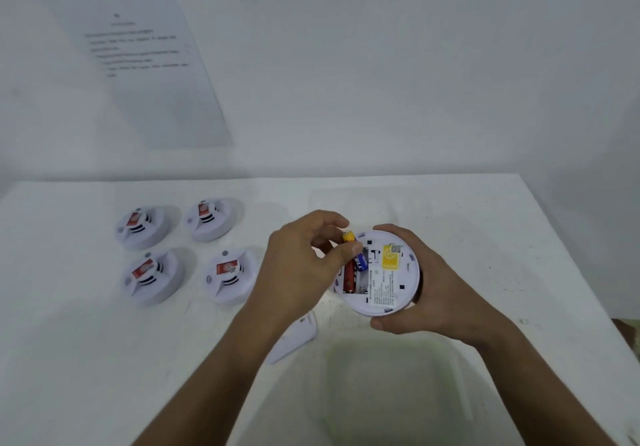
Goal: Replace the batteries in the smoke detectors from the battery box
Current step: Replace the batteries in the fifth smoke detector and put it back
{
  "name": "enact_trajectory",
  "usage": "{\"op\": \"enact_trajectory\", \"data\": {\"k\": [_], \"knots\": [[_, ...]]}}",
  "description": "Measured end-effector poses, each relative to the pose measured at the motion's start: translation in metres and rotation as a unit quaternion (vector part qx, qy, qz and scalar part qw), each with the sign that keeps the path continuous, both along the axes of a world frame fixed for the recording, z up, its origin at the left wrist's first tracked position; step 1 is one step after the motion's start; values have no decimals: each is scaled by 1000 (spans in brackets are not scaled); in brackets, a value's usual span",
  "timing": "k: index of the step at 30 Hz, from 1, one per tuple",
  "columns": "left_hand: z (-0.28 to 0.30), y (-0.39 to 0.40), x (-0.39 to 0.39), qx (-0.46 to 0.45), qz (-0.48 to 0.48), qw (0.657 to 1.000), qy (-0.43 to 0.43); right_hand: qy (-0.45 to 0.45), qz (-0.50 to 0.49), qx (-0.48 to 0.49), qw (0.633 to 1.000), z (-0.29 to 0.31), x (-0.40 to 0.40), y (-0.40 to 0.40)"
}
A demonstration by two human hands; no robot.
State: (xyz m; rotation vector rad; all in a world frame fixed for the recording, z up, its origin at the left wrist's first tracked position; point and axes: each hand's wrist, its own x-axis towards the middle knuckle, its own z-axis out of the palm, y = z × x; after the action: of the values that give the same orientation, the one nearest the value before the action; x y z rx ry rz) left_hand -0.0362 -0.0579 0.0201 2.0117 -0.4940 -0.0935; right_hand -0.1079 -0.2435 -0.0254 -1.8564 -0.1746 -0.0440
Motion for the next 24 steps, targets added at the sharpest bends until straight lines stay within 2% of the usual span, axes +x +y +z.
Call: {"op": "enact_trajectory", "data": {"k": [5,10,12,24], "knots": [[-7,18,-7,49,-19,998,-42,-3,29,-7,1000,2,-4,13],[-13,44,-22,52,-121,991,30,-6,43,-7,999,5,-4,18],[-16,55,-25,68,-153,986,27,-4,54,-9,998,5,-5,22],[-24,87,-34,112,-142,983,-42,23,101,-1,995,1,2,47]]}}
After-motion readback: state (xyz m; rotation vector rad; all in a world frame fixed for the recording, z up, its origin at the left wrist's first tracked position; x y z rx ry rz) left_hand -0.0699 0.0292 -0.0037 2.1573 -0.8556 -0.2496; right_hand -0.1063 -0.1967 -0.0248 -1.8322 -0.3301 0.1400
